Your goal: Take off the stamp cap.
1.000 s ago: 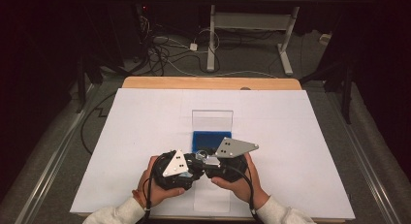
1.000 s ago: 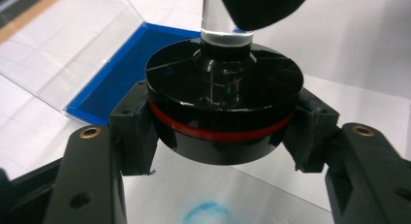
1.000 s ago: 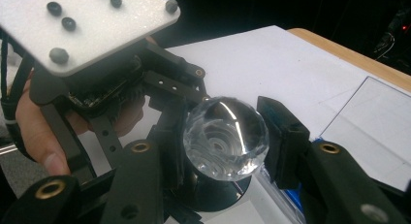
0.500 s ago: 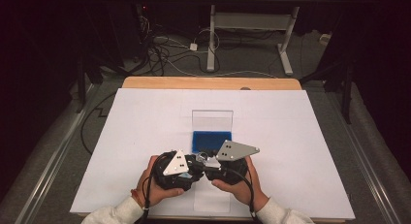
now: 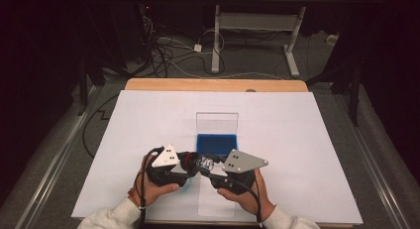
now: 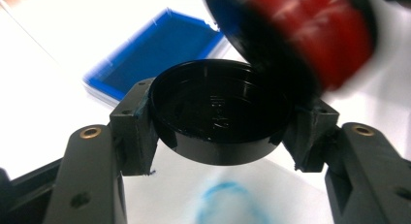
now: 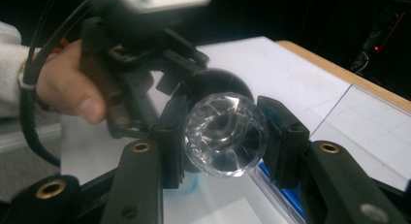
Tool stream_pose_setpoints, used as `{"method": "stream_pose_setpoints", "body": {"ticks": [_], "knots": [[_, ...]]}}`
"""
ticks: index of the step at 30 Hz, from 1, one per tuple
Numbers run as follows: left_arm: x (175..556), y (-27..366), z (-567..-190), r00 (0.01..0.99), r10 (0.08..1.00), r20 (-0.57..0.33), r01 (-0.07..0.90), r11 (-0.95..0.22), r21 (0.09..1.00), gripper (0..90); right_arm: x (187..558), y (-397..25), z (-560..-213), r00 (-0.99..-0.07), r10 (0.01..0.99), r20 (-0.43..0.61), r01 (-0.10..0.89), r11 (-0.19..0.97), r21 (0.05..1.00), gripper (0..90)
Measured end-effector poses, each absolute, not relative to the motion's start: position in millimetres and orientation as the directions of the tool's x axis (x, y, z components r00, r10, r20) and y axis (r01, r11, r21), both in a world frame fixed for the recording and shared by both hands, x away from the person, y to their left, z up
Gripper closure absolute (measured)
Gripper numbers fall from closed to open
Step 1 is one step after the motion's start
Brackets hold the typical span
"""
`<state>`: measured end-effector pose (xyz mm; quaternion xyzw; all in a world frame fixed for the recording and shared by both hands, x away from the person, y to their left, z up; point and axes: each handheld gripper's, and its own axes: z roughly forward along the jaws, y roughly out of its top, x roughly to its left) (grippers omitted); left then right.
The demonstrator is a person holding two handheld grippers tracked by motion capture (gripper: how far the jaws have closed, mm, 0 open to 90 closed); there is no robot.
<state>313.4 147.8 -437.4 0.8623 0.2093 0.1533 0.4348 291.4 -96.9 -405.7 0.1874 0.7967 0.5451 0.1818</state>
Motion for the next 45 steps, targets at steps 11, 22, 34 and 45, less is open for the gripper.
{"method": "stream_pose_setpoints", "body": {"ticks": [11,22,34,45], "knots": [[319.1,175.5,-442.3,0.837,0.537,0.105,0.254,-0.551,0.795,36.8,292.8,-124.2,-392.3,-0.841,0.534,-0.088,0.115,0.336,0.935,57.7],[308.9,203.8,-430.6,0.801,0.577,0.159,0.215,-0.525,0.823,36.8,292.8,-157.6,-389.9,-0.810,0.575,-0.112,0.139,0.374,0.917,57.7],[297.0,221.3,-436.0,0.771,0.623,0.135,0.263,-0.504,0.823,36.8,302.0,-194.8,-388.9,-0.740,0.660,-0.127,0.169,0.366,0.915,57.6],[286.6,228.4,-444.4,0.764,0.637,0.103,0.301,-0.492,0.817,36.6,306.2,-204.6,-383.7,-0.716,0.687,-0.122,0.186,0.356,0.916,57.6]]}}
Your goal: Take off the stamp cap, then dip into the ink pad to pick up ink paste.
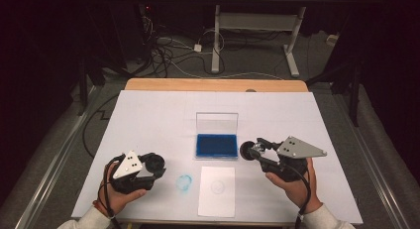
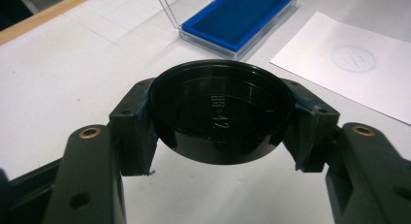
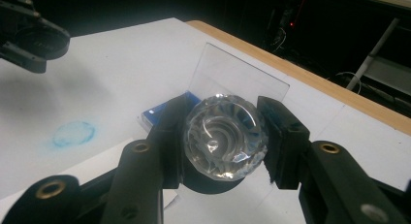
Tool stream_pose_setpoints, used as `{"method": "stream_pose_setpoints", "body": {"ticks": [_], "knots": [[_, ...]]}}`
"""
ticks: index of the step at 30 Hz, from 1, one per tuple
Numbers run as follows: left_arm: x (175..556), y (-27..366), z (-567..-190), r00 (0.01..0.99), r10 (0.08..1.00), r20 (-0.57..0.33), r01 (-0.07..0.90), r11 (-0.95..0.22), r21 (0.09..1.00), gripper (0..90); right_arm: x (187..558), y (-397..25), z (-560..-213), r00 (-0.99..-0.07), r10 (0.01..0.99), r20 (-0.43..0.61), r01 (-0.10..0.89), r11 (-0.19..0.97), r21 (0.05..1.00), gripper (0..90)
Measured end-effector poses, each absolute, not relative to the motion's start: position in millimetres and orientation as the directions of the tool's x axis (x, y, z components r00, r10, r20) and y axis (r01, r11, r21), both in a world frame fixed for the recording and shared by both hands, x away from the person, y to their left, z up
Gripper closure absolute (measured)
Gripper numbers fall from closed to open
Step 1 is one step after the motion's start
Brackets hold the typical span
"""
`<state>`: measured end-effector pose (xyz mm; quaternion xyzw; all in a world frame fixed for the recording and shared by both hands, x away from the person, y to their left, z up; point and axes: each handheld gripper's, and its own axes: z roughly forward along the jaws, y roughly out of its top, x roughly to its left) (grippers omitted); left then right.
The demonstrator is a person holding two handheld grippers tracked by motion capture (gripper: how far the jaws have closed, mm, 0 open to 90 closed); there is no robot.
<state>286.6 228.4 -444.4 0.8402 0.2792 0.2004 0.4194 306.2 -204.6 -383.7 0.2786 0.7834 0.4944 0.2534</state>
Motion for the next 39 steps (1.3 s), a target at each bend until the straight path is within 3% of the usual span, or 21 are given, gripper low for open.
{"method": "stream_pose_setpoints", "body": {"ticks": [19,30,39], "knots": [[285.2,226.9,-453.5,0.776,0.624,0.090,0.332,-0.526,0.783,36.6,320.6,-199.5,-362.7,-0.721,0.684,-0.105,0.185,0.336,0.923,57.6],[288.7,226.6,-453.3,0.778,0.623,0.086,0.338,-0.530,0.778,36.6,359.1,-146.1,-348.9,-0.778,0.615,-0.132,0.202,0.443,0.873,57.6],[288.1,226.7,-454.1,0.767,0.640,0.053,0.355,-0.490,0.796,36.6,385.9,-102.7,-363.8,-0.802,0.581,-0.141,0.260,0.552,0.792,57.6]]}}
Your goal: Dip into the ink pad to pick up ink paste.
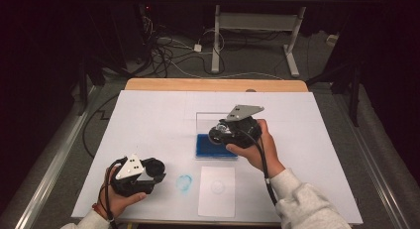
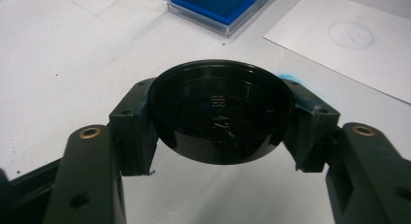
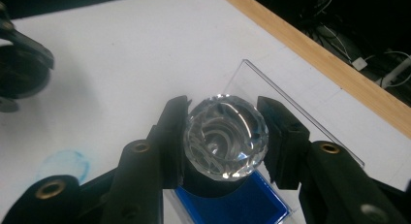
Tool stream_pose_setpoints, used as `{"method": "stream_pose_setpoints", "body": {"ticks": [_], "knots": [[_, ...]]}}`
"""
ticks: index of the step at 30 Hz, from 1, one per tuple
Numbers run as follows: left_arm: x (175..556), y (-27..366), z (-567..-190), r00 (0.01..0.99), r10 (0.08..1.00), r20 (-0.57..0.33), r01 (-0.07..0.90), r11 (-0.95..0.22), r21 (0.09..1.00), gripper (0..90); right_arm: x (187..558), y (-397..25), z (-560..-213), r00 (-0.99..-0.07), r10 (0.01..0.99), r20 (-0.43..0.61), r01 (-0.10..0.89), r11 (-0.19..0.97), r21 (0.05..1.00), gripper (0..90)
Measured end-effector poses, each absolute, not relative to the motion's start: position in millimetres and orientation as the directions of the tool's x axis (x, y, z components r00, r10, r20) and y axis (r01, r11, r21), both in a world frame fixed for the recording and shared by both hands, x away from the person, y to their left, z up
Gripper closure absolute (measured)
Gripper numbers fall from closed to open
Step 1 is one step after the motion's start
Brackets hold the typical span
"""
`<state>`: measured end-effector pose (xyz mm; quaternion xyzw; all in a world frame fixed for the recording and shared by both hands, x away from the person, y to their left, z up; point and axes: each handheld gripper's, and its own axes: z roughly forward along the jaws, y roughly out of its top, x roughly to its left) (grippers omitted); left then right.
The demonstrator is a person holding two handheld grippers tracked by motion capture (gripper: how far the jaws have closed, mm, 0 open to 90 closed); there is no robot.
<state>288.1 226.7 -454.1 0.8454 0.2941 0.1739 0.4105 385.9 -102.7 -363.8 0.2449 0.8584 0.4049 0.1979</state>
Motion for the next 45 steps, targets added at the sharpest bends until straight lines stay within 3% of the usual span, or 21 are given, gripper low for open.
{"method": "stream_pose_setpoints", "body": {"ticks": [5,21,45], "knots": [[288.3,225.4,-454.5,0.781,0.619,0.084,0.340,-0.534,0.774,36.6,400.0,-84.4,-378.9,-0.813,0.565,-0.143,0.292,0.608,0.739,57.6],[287.7,228.4,-455.2,0.779,0.624,0.071,0.350,-0.524,0.777,36.6,424.9,-55.9,-418.0,-0.824,0.555,-0.118,0.381,0.695,0.610,57.6],[288.2,224.8,-456.0,0.784,0.616,0.071,0.351,-0.535,0.768,36.6,420.8,-51.3,-426.1,-0.807,0.565,-0.170,0.355,0.695,0.625,57.4]]}}
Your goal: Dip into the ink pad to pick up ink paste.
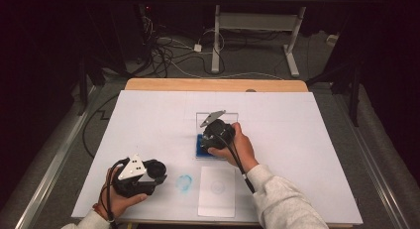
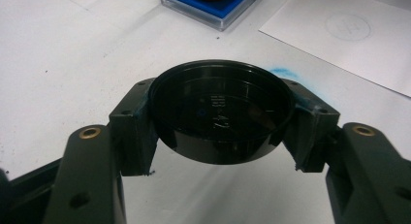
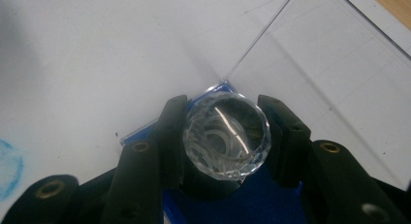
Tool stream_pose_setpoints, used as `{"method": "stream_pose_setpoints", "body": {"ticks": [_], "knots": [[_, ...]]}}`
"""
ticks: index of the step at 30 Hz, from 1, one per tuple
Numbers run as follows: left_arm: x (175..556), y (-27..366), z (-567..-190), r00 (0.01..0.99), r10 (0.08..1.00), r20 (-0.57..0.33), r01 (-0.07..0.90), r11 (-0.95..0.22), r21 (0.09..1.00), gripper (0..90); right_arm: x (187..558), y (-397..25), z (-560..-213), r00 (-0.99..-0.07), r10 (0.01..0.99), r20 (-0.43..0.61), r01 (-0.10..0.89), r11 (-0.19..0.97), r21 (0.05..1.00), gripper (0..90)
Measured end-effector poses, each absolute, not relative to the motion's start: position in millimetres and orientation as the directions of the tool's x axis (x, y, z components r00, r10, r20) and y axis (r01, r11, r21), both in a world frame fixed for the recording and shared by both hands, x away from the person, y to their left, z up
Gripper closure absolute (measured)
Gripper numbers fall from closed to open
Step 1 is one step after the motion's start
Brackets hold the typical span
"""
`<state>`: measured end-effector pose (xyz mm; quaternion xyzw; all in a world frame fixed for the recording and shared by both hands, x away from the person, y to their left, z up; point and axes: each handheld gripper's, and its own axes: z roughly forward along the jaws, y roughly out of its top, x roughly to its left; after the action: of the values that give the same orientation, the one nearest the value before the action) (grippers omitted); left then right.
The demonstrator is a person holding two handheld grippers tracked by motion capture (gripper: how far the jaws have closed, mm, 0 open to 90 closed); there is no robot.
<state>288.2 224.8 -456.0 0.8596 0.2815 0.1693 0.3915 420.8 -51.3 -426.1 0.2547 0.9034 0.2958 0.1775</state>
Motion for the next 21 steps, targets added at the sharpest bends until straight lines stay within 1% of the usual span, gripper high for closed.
{"method": "stream_pose_setpoints", "body": {"ticks": [6,16,21], "knots": [[287.2,226.0,-455.9,0.784,0.617,0.071,0.352,-0.536,0.768,36.6,419.9,-56.1,-426.8,-0.810,0.566,-0.156,0.356,0.685,0.636,57.4],[287.6,225.0,-456.1,0.786,0.615,0.071,0.353,-0.539,0.765,36.6,419.0,-49.4,-425.7,-0.811,0.552,-0.194,0.340,0.714,0.612,57.4],[286.9,225.0,-456.2,0.787,0.613,0.071,0.352,-0.540,0.764,36.6,420.9,-54.7,-425.8,-0.811,0.561,-0.163,0.357,0.697,0.622,57.4]]}}
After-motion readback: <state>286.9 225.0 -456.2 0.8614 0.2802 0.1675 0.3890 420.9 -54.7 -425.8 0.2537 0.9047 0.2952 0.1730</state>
